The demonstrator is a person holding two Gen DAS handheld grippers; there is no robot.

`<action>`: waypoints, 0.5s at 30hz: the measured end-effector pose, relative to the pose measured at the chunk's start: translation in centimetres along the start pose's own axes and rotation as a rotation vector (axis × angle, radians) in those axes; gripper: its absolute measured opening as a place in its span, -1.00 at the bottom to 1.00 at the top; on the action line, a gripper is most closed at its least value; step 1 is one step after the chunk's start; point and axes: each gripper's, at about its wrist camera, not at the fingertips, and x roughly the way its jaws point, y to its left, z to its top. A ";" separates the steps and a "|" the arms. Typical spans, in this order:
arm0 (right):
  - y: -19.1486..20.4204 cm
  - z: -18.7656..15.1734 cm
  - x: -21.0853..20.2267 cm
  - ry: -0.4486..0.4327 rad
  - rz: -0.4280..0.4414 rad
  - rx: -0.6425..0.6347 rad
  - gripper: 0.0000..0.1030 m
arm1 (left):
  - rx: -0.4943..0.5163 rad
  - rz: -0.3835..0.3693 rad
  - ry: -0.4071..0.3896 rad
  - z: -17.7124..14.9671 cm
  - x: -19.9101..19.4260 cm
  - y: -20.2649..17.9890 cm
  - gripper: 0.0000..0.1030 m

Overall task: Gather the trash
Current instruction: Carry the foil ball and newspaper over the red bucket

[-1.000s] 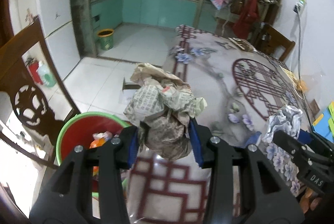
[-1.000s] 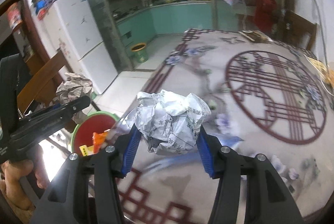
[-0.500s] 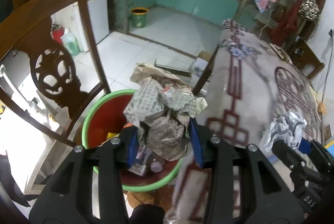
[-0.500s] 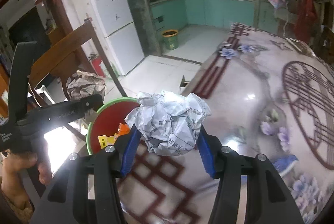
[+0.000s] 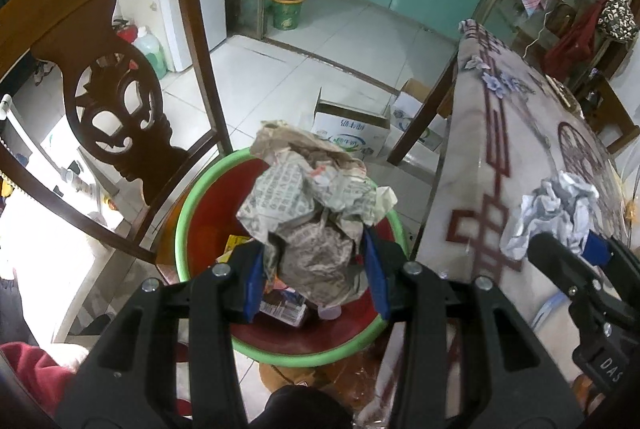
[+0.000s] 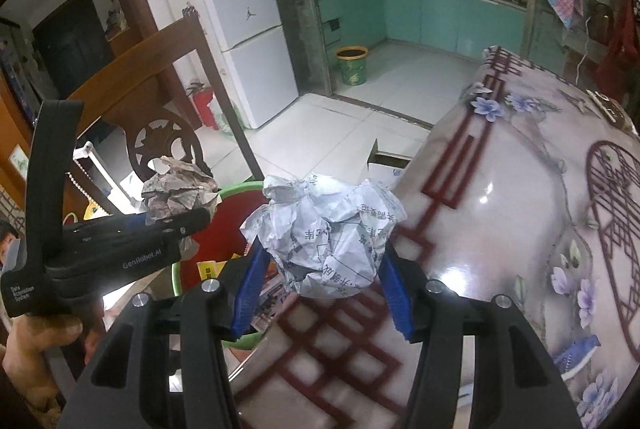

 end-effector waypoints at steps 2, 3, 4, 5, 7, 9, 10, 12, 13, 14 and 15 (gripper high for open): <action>0.3 0.0 0.5 0.009 0.003 -0.007 0.03 | -0.006 0.003 0.007 -0.1 0.2 0.3 -0.21; 0.4 0.0 0.7 0.012 0.004 -0.009 0.03 | -0.009 0.005 0.009 -0.1 0.2 0.4 -0.21; 0.5 0.0 0.9 0.016 0.005 -0.012 0.03 | -0.011 0.007 0.011 -0.1 0.3 0.5 -0.21; 0.5 0.0 1.1 0.019 0.007 -0.013 0.03 | -0.013 0.008 0.012 -0.1 0.3 0.7 -0.21; 0.7 0.1 1.6 0.026 0.011 -0.018 0.03 | -0.018 0.011 0.014 -0.1 0.3 0.8 -0.21; 0.9 0.1 1.9 0.034 0.015 -0.023 0.03 | -0.022 0.013 0.018 -0.1 0.4 0.9 -0.21; 1.0 0.2 2.0 0.038 0.017 -0.026 0.03 | -0.027 0.015 0.020 -0.1 0.4 1.0 -0.21; 1.1 0.3 2.3 0.040 0.020 -0.027 0.03 | -0.070 0.021 0.021 0.0 0.4 1.5 -0.21; 1.1 0.3 2.6 0.044 0.020 -0.024 0.03 | -0.101 0.013 0.020 0.0 0.4 1.8 -0.21; 1.2 0.3 2.7 0.048 0.022 -0.021 0.03 | -0.119 0.007 0.021 0.1 0.4 1.9 -0.21; 1.3 0.4 2.9 0.052 0.025 -0.019 0.03 | -0.131 0.004 0.024 0.2 0.4 1.9 -0.22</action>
